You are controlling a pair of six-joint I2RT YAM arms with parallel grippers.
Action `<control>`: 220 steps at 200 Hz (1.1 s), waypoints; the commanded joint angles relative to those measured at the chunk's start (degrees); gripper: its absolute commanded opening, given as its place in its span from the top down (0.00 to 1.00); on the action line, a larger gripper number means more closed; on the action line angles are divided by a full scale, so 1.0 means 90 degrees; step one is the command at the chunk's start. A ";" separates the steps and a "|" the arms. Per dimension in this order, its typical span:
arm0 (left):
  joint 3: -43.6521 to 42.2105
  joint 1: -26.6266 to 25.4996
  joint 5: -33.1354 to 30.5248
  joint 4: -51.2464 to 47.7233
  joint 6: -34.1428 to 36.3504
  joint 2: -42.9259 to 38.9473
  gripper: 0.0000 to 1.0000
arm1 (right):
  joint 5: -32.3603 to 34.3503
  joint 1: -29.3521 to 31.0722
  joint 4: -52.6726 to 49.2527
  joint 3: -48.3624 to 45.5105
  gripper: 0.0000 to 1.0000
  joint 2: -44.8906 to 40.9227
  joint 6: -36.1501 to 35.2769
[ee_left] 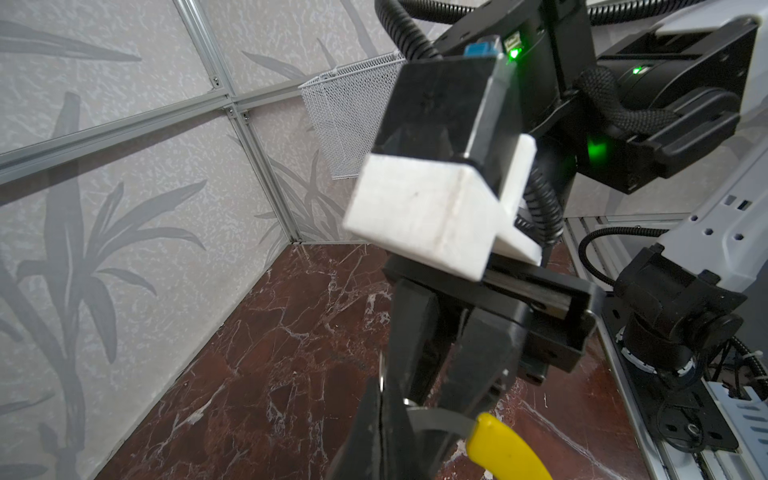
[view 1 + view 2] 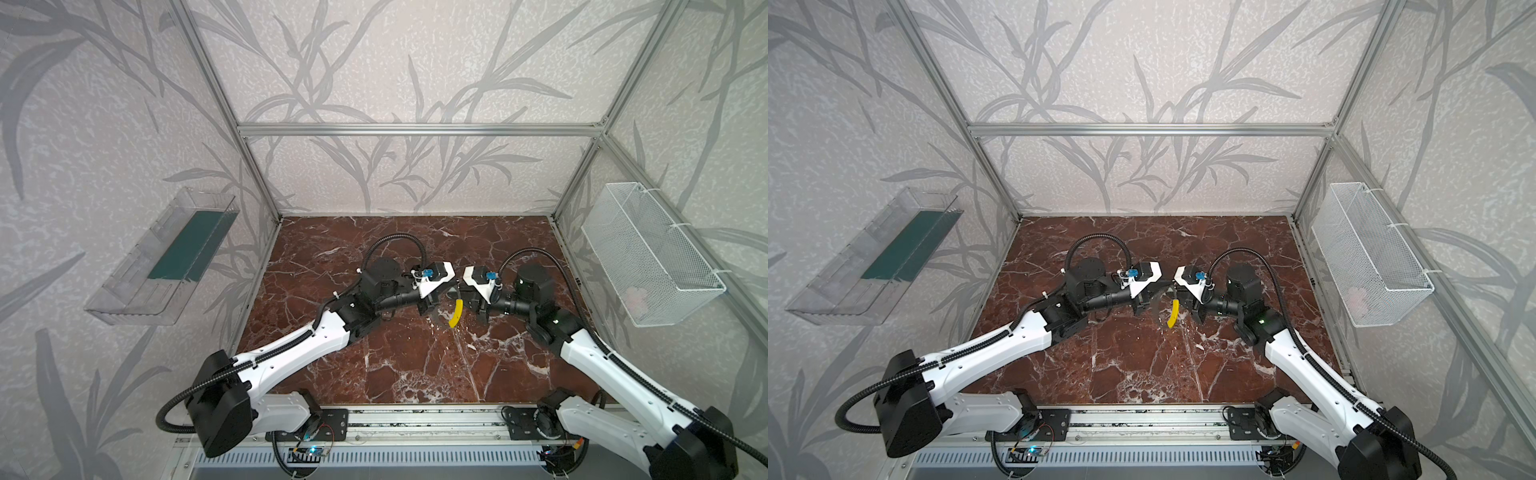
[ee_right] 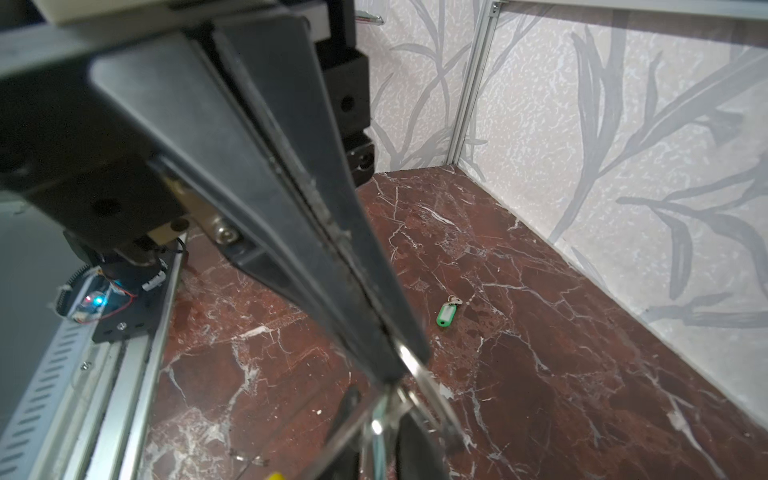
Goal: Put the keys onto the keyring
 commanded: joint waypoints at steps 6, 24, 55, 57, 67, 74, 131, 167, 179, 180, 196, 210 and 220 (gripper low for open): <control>-0.0136 0.0145 0.0215 0.0683 -0.0402 -0.0208 1.00 | 0.0446 -0.0147 0.0013 -0.0151 0.67 -0.0585 -0.0331; -0.0193 0.0237 0.0444 0.0844 -0.0552 -0.0222 1.00 | 0.0433 -0.0503 0.0250 -0.0455 0.64 -0.0974 -0.0214; -0.0177 0.0338 0.0865 0.0935 -0.0696 -0.0177 1.00 | 0.0231 -0.0769 0.0484 -0.0551 0.64 -0.1249 -0.0127; -0.0169 0.0337 0.0888 0.0935 -0.0701 -0.0176 1.00 | 0.0225 -0.0769 0.0517 -0.0549 0.64 -0.1241 -0.0106; -0.0168 0.0347 0.1005 0.0963 -0.0747 -0.0158 1.00 | 0.0122 -0.0769 0.0706 -0.0521 0.65 -0.1195 0.0017; -0.0151 0.0356 0.1098 0.0957 -0.0753 -0.0146 1.00 | 0.0001 -0.0769 0.0852 -0.0485 0.66 -0.1130 0.0111; -0.0056 0.0374 0.1408 0.0783 -0.0722 -0.0112 1.00 | -0.0778 -0.0684 0.1770 -0.0271 0.72 -0.0563 0.0779; -0.0030 0.0377 0.1457 0.0693 -0.0670 -0.0110 1.00 | -0.1028 -0.0603 0.1998 -0.0301 0.73 -0.0497 0.0895; -0.0018 0.0379 0.1452 0.0648 -0.0638 -0.0114 1.00 | -0.1091 -0.0603 0.1990 -0.0314 0.74 -0.0534 0.0898; -0.0021 0.0384 0.1449 0.0640 -0.0636 -0.0114 1.00 | -0.1095 -0.0603 0.1983 -0.0314 0.74 -0.0533 0.0892; 0.0016 0.0382 0.1456 0.0553 -0.0573 -0.0114 1.00 | -0.1128 -0.0603 0.1942 -0.0333 0.74 -0.0580 0.0841; 0.0035 0.0380 0.1462 0.0459 -0.0513 -0.0116 1.00 | -0.1176 -0.0603 0.1906 -0.0327 0.75 -0.0610 0.0814; 0.0053 0.0388 0.1469 0.0436 -0.0489 -0.0115 1.00 | -0.1232 -0.0602 0.1857 -0.0314 0.76 -0.0610 0.0813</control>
